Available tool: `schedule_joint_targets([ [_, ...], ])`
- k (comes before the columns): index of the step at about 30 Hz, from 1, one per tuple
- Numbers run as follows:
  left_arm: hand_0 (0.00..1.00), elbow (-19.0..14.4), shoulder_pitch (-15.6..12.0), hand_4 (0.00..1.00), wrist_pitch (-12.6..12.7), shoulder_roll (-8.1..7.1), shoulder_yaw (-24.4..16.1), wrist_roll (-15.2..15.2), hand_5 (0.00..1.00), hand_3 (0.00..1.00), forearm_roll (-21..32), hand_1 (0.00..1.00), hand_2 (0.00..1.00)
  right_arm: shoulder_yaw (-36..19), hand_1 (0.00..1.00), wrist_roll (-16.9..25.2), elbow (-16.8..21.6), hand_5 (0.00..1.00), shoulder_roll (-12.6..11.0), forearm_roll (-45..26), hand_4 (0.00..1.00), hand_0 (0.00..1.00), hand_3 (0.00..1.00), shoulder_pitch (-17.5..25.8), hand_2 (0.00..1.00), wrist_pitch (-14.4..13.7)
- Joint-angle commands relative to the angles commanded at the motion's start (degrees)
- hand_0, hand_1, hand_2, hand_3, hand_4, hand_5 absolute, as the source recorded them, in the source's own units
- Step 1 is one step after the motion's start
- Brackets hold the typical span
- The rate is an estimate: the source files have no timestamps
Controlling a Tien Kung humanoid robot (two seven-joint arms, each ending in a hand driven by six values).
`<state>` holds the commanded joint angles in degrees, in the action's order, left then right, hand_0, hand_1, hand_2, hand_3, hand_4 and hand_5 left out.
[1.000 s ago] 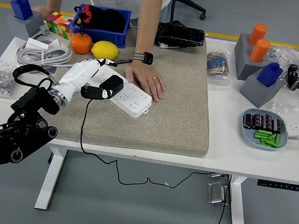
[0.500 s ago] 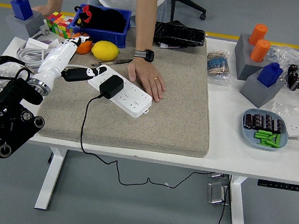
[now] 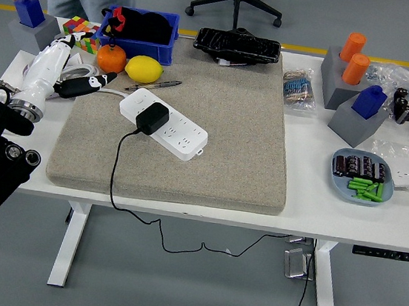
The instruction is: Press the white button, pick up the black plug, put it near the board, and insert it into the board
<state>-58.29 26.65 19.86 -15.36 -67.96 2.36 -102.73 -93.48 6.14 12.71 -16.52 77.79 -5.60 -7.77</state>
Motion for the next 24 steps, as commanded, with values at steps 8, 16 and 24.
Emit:
schedule_joint_targets([
  [8, 0.988, -0.9, -1.5, 0.915, -0.4, 0.01, -4.4, -0.6, 0.542, 0.897, -1.0, 0.968, 0.933, -0.1, 0.581, -0.1, -0.2, 0.262, -0.1, 0.2, 0.617, 0.658, 0.560, 0.0, 0.568, 0.0],
  [16, 0.989, -1.4, -2.3, 0.915, -0.6, -0.10, -6.9, -0.8, 0.545, 0.897, -1.6, 0.966, 0.933, -0.1, 0.581, -0.1, -0.3, 0.262, -0.2, 0.3, 0.617, 0.658, 0.560, 0.1, 0.568, 0.0],
  [24, 0.990, -2.5, -2.6, 0.913, -0.8, -0.30, -9.6, -1.0, 0.546, 0.895, -2.2, 0.966, 0.927, -1.0, 0.581, -0.1, -0.2, 0.262, -0.3, 0.6, 0.617, 0.657, 0.560, -0.2, 0.569, 0.0],
])
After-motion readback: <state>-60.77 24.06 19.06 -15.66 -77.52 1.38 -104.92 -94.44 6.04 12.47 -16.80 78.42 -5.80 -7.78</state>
